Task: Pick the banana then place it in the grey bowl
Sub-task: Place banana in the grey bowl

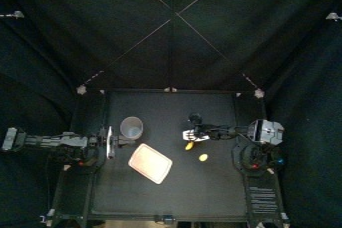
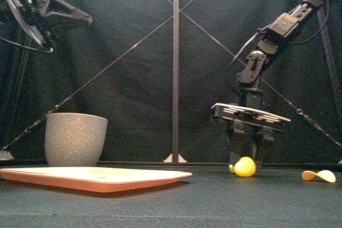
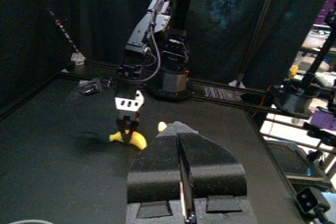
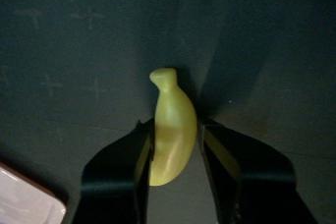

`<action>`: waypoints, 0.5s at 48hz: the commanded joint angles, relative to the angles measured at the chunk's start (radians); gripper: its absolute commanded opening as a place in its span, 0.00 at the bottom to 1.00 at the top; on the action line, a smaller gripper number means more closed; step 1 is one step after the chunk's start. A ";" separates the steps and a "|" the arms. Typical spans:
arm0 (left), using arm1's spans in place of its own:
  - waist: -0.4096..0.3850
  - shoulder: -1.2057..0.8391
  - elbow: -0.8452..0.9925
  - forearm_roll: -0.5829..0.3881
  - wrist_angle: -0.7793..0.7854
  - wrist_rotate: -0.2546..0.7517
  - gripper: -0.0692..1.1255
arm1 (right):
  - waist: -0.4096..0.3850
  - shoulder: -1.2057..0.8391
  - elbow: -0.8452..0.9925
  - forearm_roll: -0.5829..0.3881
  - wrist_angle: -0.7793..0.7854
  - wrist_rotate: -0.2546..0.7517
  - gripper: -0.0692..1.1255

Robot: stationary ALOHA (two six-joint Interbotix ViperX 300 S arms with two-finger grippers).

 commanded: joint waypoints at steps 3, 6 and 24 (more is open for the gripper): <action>0.003 0.005 -0.014 0.003 -0.005 0.000 0.04 | 0.020 -0.021 -0.058 -0.041 -0.009 -0.003 0.45; 0.003 0.005 -0.014 0.003 -0.005 0.000 0.04 | 0.038 -0.029 -0.092 -0.080 -0.020 -0.006 0.43; 0.003 0.005 -0.009 0.003 -0.005 0.002 0.04 | 0.127 -0.067 -0.295 -0.506 -0.445 -0.006 0.43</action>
